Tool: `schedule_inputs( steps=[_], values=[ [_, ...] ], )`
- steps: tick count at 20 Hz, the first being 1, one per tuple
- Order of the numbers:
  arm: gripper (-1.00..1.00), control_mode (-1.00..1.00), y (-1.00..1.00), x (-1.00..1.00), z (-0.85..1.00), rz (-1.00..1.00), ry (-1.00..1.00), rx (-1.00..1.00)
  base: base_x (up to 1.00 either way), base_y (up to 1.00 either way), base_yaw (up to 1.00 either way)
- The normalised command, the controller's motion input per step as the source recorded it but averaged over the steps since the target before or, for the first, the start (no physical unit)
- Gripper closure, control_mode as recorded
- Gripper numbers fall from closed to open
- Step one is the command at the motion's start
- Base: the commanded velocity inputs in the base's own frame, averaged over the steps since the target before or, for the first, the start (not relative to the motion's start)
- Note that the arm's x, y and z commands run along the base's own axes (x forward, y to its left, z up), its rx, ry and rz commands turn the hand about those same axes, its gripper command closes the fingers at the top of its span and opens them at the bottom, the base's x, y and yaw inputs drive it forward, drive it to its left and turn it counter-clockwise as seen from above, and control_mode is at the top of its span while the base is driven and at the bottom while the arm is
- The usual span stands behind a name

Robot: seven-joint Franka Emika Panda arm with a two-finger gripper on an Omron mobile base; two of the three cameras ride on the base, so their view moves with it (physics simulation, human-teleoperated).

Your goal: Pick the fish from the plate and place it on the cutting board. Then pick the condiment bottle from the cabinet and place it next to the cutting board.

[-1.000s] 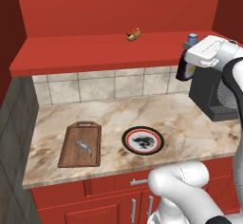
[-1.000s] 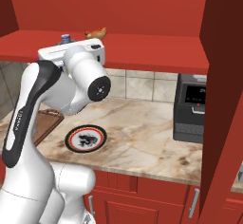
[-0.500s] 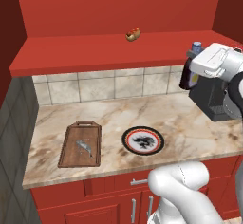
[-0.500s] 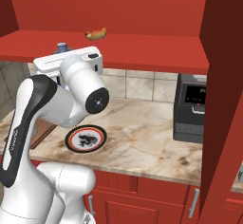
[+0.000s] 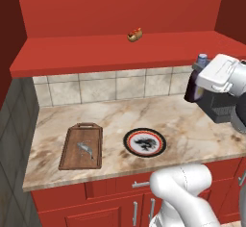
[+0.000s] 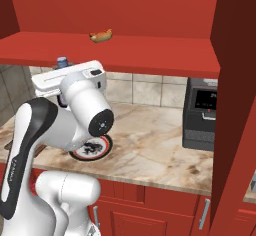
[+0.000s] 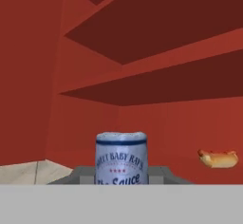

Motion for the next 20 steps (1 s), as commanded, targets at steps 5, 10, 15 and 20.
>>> schedule_inputs(
  steps=[5,10,15,20],
  values=[
    [1.00,-1.00,0.00,-0.23,-0.21,0.02,0.00,0.00,0.00,0.00,0.00],
    [1.00,-1.00,-0.02,-0.21,-0.23,0.02,0.00,0.00,0.00,0.00,0.00],
    [1.00,-1.00,-0.05,-0.18,-0.22,0.03,0.00,0.00,0.00,0.00,0.00],
    [1.00,-1.00,-0.08,-0.12,-0.21,0.03,0.00,-0.01,0.00,0.00,0.00]
  ],
)
